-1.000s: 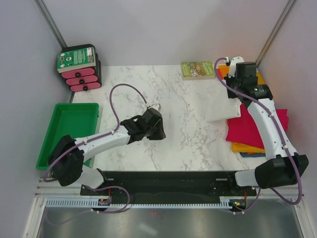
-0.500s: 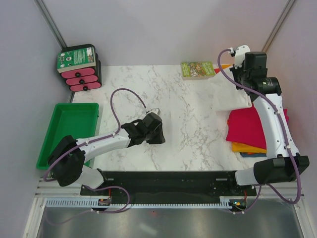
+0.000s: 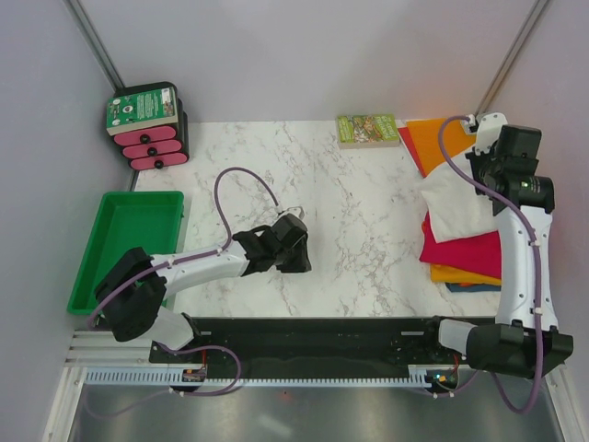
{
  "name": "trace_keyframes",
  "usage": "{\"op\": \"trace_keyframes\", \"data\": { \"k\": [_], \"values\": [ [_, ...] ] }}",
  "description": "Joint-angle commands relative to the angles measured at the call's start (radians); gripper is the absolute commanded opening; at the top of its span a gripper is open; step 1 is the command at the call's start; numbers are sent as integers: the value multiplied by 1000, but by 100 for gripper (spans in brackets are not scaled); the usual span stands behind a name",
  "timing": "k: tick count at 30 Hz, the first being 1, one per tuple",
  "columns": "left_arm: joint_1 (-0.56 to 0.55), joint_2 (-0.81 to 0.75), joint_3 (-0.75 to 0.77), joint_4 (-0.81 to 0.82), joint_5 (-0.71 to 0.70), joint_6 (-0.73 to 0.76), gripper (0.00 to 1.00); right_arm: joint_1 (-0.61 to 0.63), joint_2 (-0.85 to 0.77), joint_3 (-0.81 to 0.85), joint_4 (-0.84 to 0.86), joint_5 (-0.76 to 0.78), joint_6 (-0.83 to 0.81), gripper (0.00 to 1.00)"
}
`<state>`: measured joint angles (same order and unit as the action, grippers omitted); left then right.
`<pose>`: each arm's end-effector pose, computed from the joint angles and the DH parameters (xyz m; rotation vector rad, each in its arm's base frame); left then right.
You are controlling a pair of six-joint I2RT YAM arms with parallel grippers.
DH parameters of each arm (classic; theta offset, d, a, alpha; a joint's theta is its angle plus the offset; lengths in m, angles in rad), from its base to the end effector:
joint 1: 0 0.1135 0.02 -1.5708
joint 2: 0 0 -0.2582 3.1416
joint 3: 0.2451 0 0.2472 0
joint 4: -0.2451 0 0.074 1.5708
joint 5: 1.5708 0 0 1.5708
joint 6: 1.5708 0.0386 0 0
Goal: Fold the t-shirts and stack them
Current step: Put the neatly folded tshirt into the corner of the board with the right arm
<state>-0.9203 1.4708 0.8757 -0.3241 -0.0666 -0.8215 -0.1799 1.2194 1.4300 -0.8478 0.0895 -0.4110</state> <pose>0.1805 -0.2329 0.1962 0.0994 2.6030 -0.6172 0.2389 -0.0470 0.3978 -0.2078 2.2286 -0.4242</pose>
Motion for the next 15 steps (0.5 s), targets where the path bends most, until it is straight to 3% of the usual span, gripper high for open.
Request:
{"op": "trace_keyframes", "data": {
  "k": [1,9,15],
  "values": [
    [-14,0,-7,45,11,-42,32,-53,-26,-46,27,-60,-15,0],
    [-32,8,-29,60,24,-56,32,-174,-70,-258,104,-86,21,0],
    [-48,28,-27,68,34,-53,32,-372,-46,-368,214,-148,1,0]
  ]
}}
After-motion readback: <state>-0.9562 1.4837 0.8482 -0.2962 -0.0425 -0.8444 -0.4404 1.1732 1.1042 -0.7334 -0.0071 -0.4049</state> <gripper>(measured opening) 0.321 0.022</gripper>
